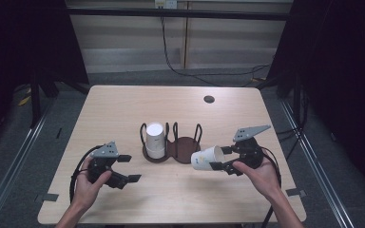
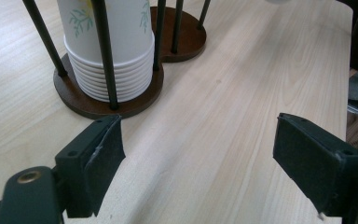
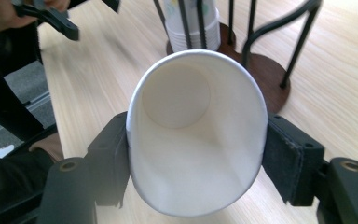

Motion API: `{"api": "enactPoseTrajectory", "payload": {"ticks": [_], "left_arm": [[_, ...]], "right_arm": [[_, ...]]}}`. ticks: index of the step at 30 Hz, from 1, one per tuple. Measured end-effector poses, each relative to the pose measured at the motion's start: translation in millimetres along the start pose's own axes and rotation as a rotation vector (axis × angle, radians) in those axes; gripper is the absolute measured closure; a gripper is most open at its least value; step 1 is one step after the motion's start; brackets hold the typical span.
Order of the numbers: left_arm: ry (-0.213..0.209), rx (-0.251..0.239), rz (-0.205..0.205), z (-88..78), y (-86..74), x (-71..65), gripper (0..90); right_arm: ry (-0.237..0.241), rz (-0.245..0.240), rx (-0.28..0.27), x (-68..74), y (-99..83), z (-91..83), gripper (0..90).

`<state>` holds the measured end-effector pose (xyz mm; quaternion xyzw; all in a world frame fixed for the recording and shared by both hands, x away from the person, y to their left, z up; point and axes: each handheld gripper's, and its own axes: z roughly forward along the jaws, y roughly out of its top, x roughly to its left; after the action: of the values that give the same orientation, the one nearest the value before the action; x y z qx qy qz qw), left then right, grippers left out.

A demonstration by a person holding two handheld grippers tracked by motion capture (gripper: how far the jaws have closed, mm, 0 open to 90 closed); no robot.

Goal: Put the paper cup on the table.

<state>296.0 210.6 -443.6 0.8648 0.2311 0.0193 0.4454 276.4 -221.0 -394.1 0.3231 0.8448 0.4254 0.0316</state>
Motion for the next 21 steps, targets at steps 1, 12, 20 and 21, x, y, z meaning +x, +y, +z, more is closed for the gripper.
{"api": "enactPoseTrajectory", "payload": {"ticks": [1,12,20,21], "left_arm": [[0.002,-0.001,0.001,-0.2,0.0,0.5,16.2],[-0.020,-0.004,0.029,1.6,-0.1,-4.0,16.2],[-0.019,-0.008,0.018,0.0,-0.9,-1.9,16.2],[-0.021,-0.007,0.016,0.0,-1.1,-1.6,16.2]], "right_arm": [[-0.004,0.008,0.009,-1.3,-0.1,-0.3,31.3],[-0.052,0.056,0.116,-14.9,4.2,-3.2,31.3],[-0.097,0.077,0.179,-27.6,7.9,-3.1,30.7],[-0.105,0.075,0.185,-29.5,8.1,-3.0,30.6]]}}
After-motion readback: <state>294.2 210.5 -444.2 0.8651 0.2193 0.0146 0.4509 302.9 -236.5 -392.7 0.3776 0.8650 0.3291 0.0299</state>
